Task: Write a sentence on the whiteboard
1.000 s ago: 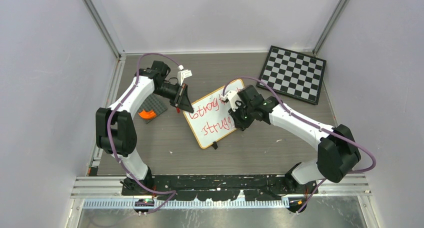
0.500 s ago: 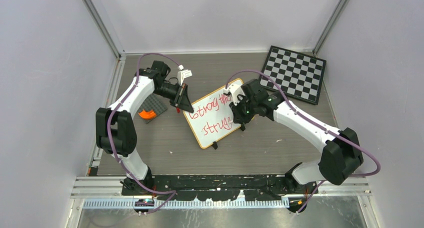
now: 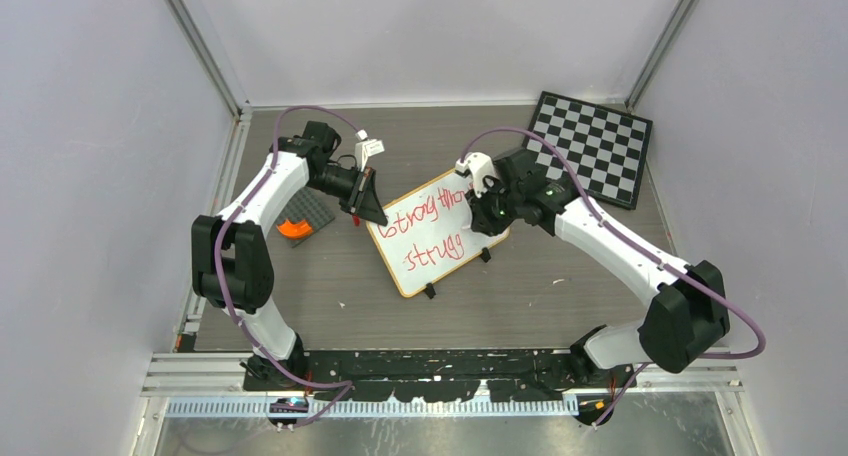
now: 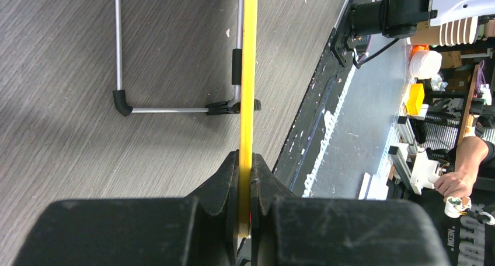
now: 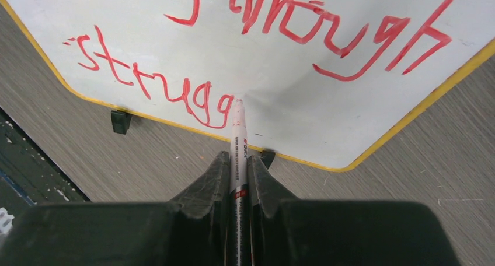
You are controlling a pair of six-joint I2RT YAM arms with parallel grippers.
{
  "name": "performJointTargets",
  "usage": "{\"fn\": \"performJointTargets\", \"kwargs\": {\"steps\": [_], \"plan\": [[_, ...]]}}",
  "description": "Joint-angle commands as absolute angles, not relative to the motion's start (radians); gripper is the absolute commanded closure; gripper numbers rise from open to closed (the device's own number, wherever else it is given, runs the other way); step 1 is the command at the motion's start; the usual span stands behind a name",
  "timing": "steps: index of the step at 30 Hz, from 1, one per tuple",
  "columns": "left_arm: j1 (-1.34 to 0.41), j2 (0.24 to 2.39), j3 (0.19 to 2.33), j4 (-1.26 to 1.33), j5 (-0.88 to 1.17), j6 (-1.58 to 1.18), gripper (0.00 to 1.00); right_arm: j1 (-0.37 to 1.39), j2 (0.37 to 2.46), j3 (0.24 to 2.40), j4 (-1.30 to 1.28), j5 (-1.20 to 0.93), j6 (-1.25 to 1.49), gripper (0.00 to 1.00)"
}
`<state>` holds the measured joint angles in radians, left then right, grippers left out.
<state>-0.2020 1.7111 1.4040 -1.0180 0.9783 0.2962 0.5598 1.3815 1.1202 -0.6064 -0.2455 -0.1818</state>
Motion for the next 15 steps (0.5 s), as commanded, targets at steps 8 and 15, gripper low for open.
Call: {"fn": "performJointTargets", "kwargs": {"steps": [8, 15], "plan": [[-0.204, 1.733, 1.418, -1.026, 0.918, 0.296, 1.00, 0.554, 1.410, 1.098, -0.520, -0.209, -0.196, 1.00], [-0.204, 1.734, 1.417, -1.022, 0.918, 0.293, 1.00, 0.553, 1.402, 1.036, -0.526, -0.213, -0.207, 1.00]]}}
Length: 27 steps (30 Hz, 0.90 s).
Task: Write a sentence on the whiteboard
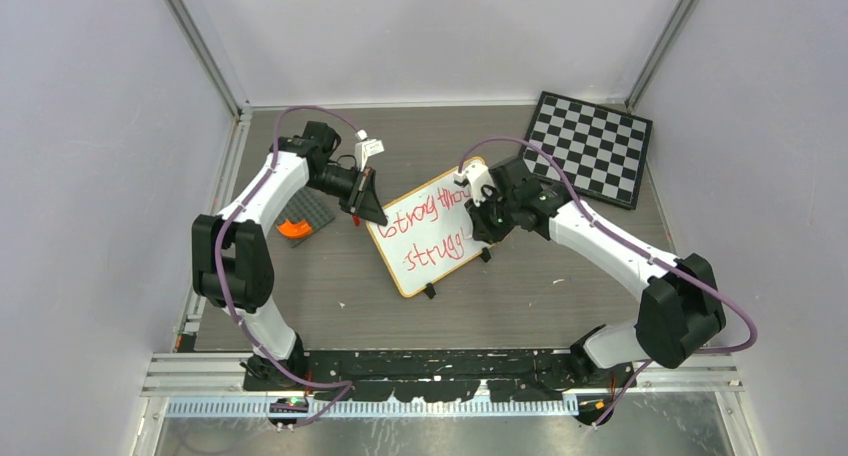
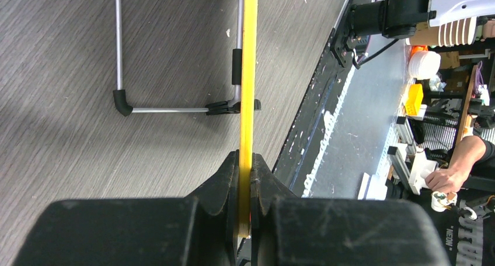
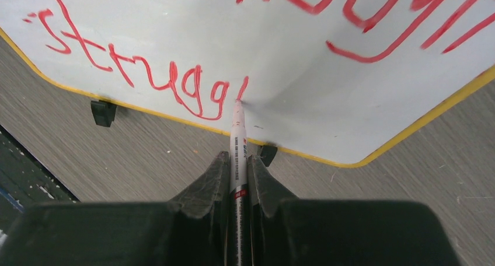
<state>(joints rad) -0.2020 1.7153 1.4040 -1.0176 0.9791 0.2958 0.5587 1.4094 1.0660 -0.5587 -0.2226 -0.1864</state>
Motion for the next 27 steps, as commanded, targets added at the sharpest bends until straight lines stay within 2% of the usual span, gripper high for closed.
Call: {"fn": "performJointTargets", "kwargs": {"steps": [1, 18, 27], "plan": [[-0.204, 1.733, 1.415, -1.022, 0.919, 0.294, 1.00, 0.553, 1.402, 1.027, -0.526, -0.213, -0.208, 1.00], [-0.204, 1.725, 1.420, -1.026, 0.920, 0.290, 1.00, 0.551, 1.356, 1.111, -0.601, -0.196, -0.227, 1.00], [-0.204, 1.727, 1.428, -1.030, 0.919, 0.293, 1.00, 0.552, 1.396, 1.110, -0.575, -0.199, -0.228, 1.00]]}}
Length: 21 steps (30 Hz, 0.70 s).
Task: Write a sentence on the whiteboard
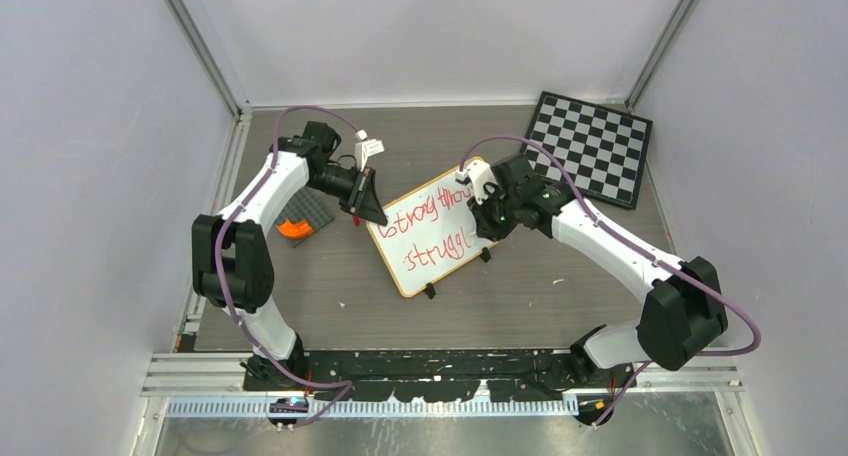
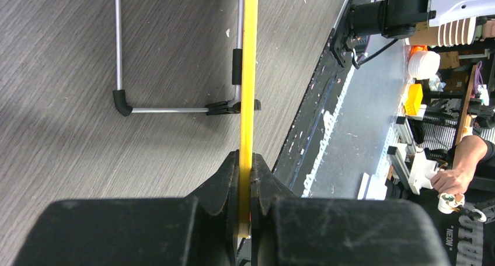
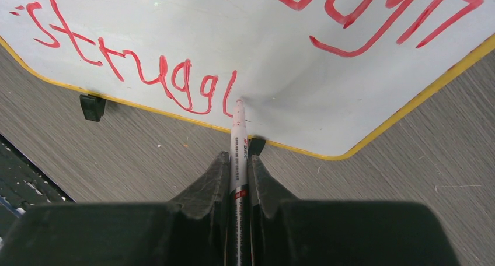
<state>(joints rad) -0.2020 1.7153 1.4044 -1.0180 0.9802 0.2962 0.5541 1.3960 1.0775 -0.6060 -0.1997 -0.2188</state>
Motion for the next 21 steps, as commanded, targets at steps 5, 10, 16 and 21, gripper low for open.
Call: {"fn": "performJointTargets", "kwargs": {"steps": [5, 10, 16, 21], "plan": [[-0.204, 1.733, 1.425, -1.028, 0.919, 0.293, 1.00, 0.550, 1.416, 1.101, -0.565, -0.180, -0.241, 1.00], [-0.204, 1.735, 1.427, -1.028, 0.919, 0.295, 1.00, 0.527, 1.411, 1.084, -0.564, -0.167, -0.254, 1.00], [-0.205, 1.732, 1.426, -1.032, 0.917, 0.298, 1.00, 0.498, 1.400, 1.090, -0.575, -0.162, -0.269, 1.00], [-0.205, 1.735, 1.430, -1.031, 0.919, 0.298, 1.00, 0.497, 1.409, 1.126, -0.578, -0.184, -0.256, 1.00]]}}
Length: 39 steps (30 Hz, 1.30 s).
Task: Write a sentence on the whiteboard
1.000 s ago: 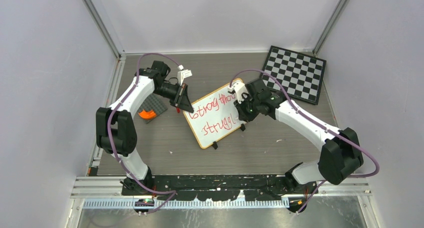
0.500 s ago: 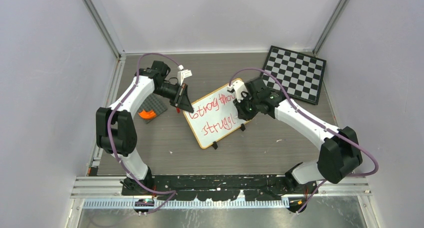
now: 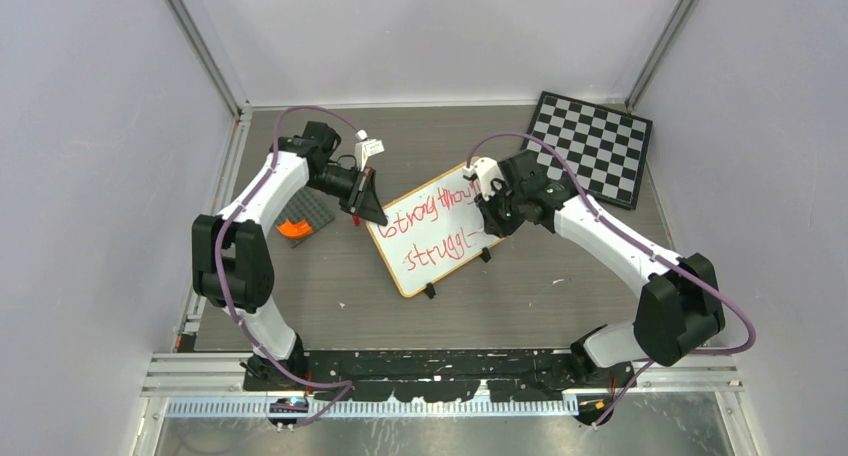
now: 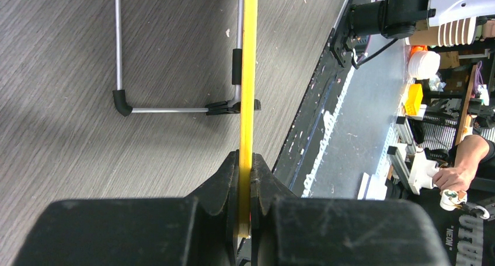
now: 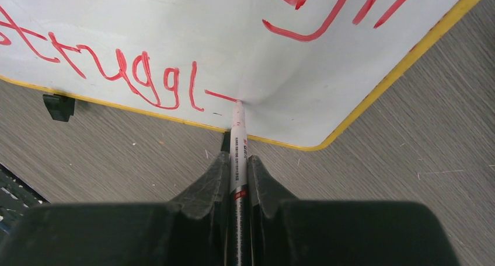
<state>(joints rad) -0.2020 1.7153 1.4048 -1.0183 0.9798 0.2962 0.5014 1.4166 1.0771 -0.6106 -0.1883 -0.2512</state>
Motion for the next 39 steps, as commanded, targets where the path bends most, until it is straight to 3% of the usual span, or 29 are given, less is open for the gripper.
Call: {"fn": "performJointTargets", "kwargs": {"steps": [1, 30, 39], "plan": [[-0.204, 1.734, 1.429, -1.029, 0.919, 0.299, 1.00, 0.497, 1.412, 1.132, -0.577, -0.190, -0.250, 1.00], [-0.203, 1.743, 1.424, -1.025, 0.916, 0.305, 1.00, 0.528, 1.409, 1.031, -0.556, -0.171, -0.253, 1.00], [-0.204, 1.737, 1.416, -1.020, 0.917, 0.301, 1.00, 0.504, 1.400, 1.085, -0.596, -0.165, -0.266, 1.00]]}}
